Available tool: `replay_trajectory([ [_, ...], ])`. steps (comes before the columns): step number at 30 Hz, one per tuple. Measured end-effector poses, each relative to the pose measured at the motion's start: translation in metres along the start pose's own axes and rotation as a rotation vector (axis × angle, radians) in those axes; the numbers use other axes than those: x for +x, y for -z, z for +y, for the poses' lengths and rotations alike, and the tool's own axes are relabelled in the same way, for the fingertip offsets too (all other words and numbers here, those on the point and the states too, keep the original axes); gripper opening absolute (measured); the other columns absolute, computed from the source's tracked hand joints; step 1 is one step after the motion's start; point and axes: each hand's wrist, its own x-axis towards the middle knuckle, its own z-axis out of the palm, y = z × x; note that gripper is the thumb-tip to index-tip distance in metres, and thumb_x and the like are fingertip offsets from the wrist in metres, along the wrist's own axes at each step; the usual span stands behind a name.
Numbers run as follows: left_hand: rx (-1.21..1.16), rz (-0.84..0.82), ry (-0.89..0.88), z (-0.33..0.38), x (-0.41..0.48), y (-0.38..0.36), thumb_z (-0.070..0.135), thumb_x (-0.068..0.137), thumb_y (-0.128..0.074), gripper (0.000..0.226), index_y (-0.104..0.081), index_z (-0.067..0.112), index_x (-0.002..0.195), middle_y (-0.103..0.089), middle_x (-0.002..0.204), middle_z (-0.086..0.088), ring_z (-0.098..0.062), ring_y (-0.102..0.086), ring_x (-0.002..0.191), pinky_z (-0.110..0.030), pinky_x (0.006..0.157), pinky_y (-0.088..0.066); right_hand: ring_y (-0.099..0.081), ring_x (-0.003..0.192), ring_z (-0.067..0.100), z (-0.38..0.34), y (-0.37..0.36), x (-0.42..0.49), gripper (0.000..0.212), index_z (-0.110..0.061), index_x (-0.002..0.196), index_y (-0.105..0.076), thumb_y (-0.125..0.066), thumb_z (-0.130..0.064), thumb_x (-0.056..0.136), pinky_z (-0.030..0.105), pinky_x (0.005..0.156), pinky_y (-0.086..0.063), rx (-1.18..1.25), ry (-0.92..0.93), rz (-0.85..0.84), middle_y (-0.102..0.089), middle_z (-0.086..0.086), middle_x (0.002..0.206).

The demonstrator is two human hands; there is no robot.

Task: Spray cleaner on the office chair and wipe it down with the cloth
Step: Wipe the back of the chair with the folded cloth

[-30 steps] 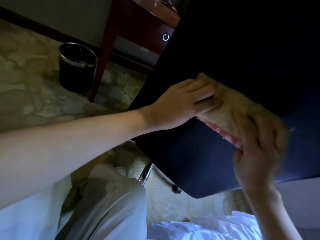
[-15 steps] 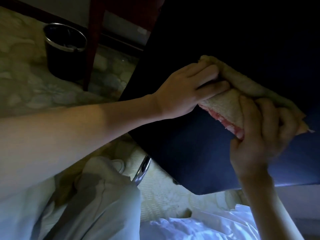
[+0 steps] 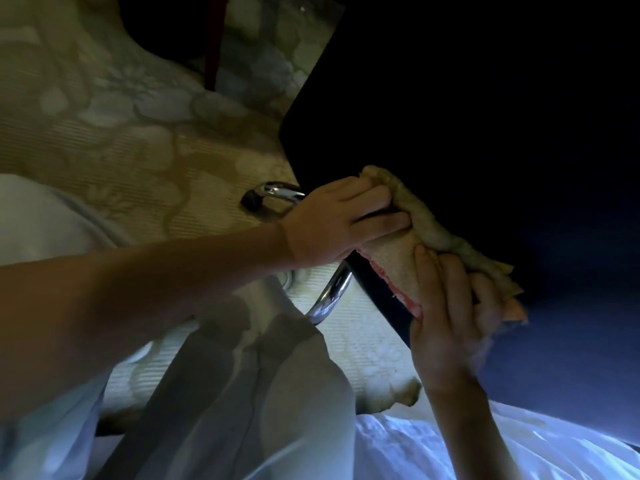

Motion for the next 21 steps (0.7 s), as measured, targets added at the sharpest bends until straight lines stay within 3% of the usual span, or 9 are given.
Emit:
replay_trajectory([
  [2, -0.014, -0.069, 0.013, -0.006, -0.025, -0.005, 0.017, 0.102, -0.035, 0.026, -0.05, 0.01, 0.121, -0.042, 0.11, -0.01, -0.028, -0.046, 0.09, -0.037, 0.081, -0.042, -0.043, 0.102, 0.026, -0.015, -0.019, -0.015, 0.037, -0.014, 0.12, -0.062, -0.036, -0.004, 0.097, 0.042, 0.077, -0.041, 0.001, 0.017, -0.076, -0.051, 0.001, 0.123],
  [4, -0.006, -0.152, 0.029, -0.012, -0.044, -0.007, 0.011, 0.094, -0.044, 0.026, -0.048, 0.01, 0.119, -0.04, 0.11, -0.009, -0.027, -0.044, 0.091, -0.035, 0.081, -0.037, -0.043, 0.106, 0.025, -0.03, -0.034, -0.027, 0.041, -0.016, 0.123, -0.058, -0.03, -0.002, 0.096, 0.043, 0.078, -0.038, 0.004, 0.022, -0.129, -0.049, -0.001, 0.125],
  [7, 0.036, -0.261, 0.058, -0.018, -0.047, -0.003, 0.01, 0.081, -0.051, 0.033, -0.062, 0.009, 0.112, -0.05, 0.106, -0.009, -0.026, -0.043, 0.09, -0.033, 0.078, -0.033, -0.041, 0.108, 0.025, -0.047, -0.045, -0.027, 0.04, -0.015, 0.122, -0.052, -0.033, 0.0, 0.091, 0.043, 0.081, -0.036, 0.01, 0.002, -0.179, -0.045, 0.0, 0.124],
  [9, 0.054, -0.335, 0.08, -0.019, -0.041, 0.005, 0.009, 0.077, -0.055, 0.031, -0.068, 0.009, 0.106, -0.061, 0.097, -0.011, -0.025, -0.042, 0.09, -0.033, 0.077, -0.034, -0.042, 0.11, 0.026, -0.051, -0.043, -0.02, 0.04, -0.014, 0.123, -0.05, -0.039, -0.002, 0.086, 0.044, 0.082, -0.041, 0.048, -0.037, -0.232, -0.048, 0.003, 0.124],
  [12, 0.074, -0.417, 0.116, -0.018, -0.036, 0.026, 0.015, 0.073, -0.06, 0.037, -0.067, 0.014, 0.11, -0.061, 0.099, -0.009, -0.024, -0.044, 0.093, -0.037, 0.077, -0.042, -0.047, 0.107, 0.029, -0.054, -0.025, -0.005, 0.04, -0.01, 0.121, -0.058, -0.041, -0.006, 0.085, 0.046, 0.082, -0.049, 0.182, -0.116, -0.281, -0.064, 0.009, 0.115],
  [16, 0.066, -0.424, 0.099, -0.009, -0.021, 0.071, 0.032, 0.077, -0.057, 0.045, -0.057, 0.02, 0.12, -0.062, 0.109, -0.006, -0.023, -0.046, 0.099, -0.037, 0.087, -0.037, -0.049, 0.106, 0.027, -0.051, 0.02, 0.024, 0.039, -0.012, 0.117, -0.06, -0.045, -0.005, 0.082, 0.044, 0.093, -0.045, 0.259, -0.126, -0.182, -0.065, 0.008, 0.11],
  [21, 0.061, -0.344, 0.012, 0.015, 0.024, 0.135, 0.029, 0.083, -0.056, 0.04, -0.056, 0.018, 0.121, -0.06, 0.112, -0.006, -0.025, -0.053, 0.099, -0.04, 0.084, -0.046, -0.05, 0.105, 0.025, -0.042, 0.08, 0.045, 0.038, -0.015, 0.117, -0.055, -0.048, -0.005, 0.081, 0.049, 0.087, -0.048, 0.238, -0.127, -0.052, -0.063, 0.005, 0.11],
])
